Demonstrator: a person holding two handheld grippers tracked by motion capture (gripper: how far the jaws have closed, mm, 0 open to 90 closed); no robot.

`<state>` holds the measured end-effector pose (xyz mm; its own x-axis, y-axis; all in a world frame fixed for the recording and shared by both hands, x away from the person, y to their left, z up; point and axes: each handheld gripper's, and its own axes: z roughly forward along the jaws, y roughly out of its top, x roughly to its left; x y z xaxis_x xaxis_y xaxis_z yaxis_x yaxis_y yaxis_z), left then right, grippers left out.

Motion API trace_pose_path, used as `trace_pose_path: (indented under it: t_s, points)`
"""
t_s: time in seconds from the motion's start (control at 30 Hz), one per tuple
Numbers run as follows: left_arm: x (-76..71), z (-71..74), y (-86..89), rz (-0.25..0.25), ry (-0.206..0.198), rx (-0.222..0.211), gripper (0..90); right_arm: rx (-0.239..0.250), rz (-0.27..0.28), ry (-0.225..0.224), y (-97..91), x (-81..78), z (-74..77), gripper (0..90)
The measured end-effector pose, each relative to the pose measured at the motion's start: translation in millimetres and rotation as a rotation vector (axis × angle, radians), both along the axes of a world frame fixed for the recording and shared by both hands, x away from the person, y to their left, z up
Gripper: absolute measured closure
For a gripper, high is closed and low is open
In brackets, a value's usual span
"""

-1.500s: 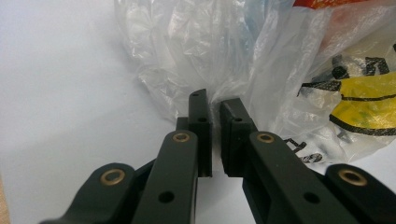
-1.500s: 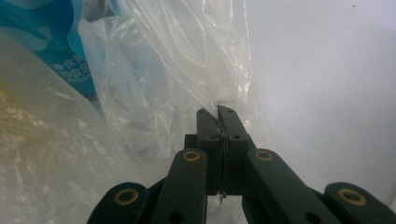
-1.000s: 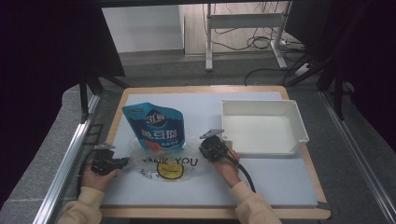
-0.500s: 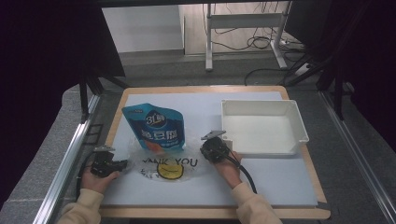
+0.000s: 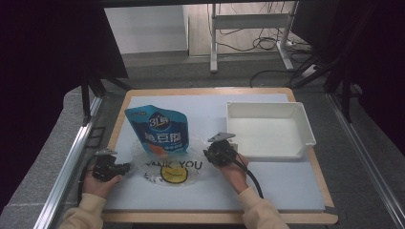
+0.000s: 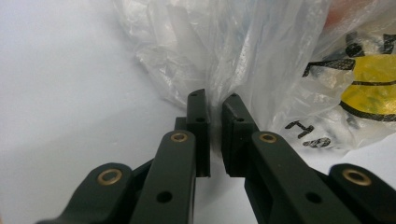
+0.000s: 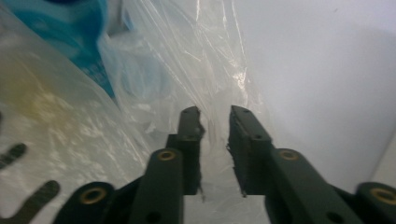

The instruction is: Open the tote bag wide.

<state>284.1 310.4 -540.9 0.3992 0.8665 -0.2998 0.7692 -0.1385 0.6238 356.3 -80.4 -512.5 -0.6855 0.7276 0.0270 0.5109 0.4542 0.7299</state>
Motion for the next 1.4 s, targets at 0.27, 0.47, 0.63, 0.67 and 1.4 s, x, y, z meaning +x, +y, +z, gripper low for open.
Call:
trace_pose_path:
  t_s: [0.27,0.47,0.63,0.67,1.4]
  points:
    - [0.1,1.1,0.7,0.003,-0.008,-0.005,83.7,0.099,-0.008,-0.057,-12.8,-15.1,29.6,60.5]
    - [0.2,1.5,1.0,0.007,-0.009,-0.003,83.9,0.167,0.088,-0.016,-2.0,-25.8,34.9,50.5]
    - [0.4,1.4,1.2,0.007,-0.008,-0.003,83.8,0.167,0.184,0.03,20.6,-32.8,23.7,49.5]
    - [0.5,1.2,1.2,0.007,-0.008,-0.002,83.8,0.154,0.195,0.036,24.6,-34.4,21.6,51.2]
    - [-0.1,3.0,5.8,0.008,-0.018,-0.029,73.5,-0.001,0.285,0.14,30.5,-48.6,-17.5,86.1]
